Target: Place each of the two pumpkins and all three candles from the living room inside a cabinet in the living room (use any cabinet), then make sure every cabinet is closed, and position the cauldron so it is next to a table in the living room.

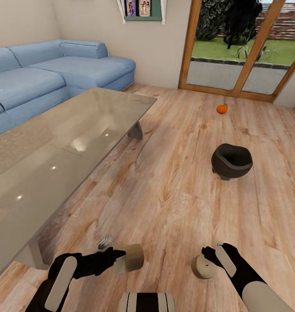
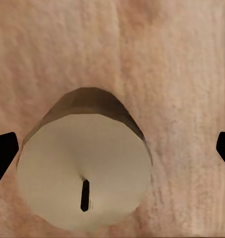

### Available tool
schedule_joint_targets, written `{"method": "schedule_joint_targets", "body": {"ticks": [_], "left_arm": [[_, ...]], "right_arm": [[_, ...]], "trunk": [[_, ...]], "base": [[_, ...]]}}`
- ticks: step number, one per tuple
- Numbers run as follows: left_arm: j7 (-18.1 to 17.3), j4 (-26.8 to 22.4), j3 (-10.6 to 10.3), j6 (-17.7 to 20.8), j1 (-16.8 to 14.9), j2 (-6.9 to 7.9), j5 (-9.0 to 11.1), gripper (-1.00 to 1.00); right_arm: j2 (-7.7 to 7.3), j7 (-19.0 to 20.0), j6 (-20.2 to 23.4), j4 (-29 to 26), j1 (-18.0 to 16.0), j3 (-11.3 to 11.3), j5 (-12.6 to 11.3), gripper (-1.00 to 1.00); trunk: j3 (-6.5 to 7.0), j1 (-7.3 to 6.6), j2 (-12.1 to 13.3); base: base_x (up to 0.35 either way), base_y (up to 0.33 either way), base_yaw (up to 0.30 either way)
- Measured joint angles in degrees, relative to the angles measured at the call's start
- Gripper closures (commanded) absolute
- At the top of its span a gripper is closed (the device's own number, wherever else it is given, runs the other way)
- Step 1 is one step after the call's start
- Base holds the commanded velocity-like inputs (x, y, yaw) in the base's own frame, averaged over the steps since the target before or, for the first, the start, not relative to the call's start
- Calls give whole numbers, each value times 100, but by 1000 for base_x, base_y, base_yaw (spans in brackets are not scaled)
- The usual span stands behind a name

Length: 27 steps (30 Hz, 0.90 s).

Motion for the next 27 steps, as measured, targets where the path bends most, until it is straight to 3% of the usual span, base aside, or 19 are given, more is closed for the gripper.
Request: {"method": "schedule_joint_targets", "body": {"ticks": [5,27], "left_arm": [[0,-100,6,6,0,0,-15,100],[1,-178,1,7,-1,-4,-6,100]], "right_arm": [[-23,0,-4,31,0,-2,-1,-100],[-25,88,-204,144,0,24,14,-100]], "trunk": [[-66,8,-4],[-67,8,-4]], "base": [[0,0,0],[0,0,0]]}}
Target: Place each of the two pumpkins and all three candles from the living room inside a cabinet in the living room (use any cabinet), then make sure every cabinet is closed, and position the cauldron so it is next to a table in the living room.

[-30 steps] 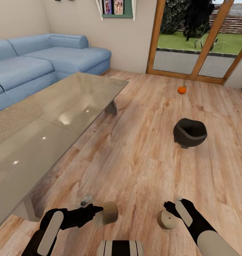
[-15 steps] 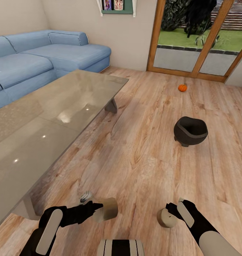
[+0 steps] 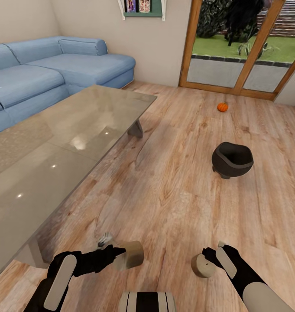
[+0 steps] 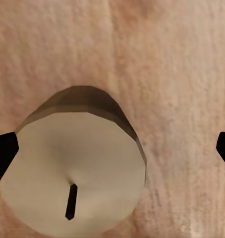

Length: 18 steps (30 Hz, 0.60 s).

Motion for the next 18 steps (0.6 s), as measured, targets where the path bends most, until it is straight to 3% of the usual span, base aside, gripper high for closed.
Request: {"method": "schedule_joint_targets", "body": {"ticks": [7,14,18], "left_arm": [[0,0,-1,0,0,-4,-4,100],[3,0,-1,0,3,-5,-8,100],[-1,0,-1,0,4,-5,-13,100]], "right_arm": [[0,474,5,4,0,3,2,-100],[0,532,-10,9,0,2,2,-100],[6,535,-12,10,0,7,2,-100]], "trunk": [[0,0,0],[0,0,0],[-88,11,-5]], "base": [[0,0,0],[0,0,0],[0,0,0]]}}
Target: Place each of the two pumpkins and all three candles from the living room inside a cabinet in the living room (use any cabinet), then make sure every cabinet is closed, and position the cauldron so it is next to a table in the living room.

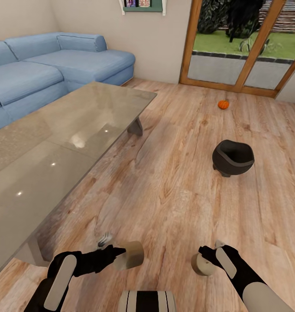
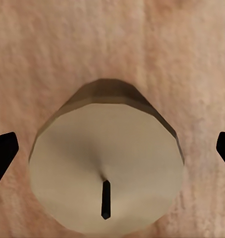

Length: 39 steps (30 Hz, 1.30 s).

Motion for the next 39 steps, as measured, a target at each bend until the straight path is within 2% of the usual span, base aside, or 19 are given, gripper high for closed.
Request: {"method": "schedule_joint_targets", "body": {"ticks": [39], "left_arm": [[-1,0,0,0,-3,6,13,100]], "right_arm": [[32,9,17,88,-9,29,0,-100]], "trunk": [[-45,5,-3]], "base": [[0,0,0]]}}
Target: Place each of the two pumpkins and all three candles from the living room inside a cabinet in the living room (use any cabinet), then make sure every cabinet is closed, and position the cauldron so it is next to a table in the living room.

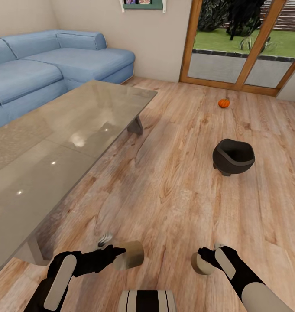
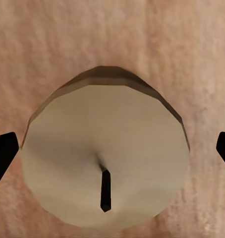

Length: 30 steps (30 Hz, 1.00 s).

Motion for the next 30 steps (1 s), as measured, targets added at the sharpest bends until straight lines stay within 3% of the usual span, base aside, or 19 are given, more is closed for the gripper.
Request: {"method": "schedule_joint_targets", "body": {"ticks": [4,30], "left_arm": [[0,1,-1,0,0,-3,-4,100],[1,0,0,8,1,2,-2,100]], "right_arm": [[9,19,-20,-7,-4,2,-72,-100],[22,9,0,0,0,9,9,-100]], "trunk": [[-87,10,-5],[-155,18,-9]], "base": [[0,0,0],[0,0,0]]}}
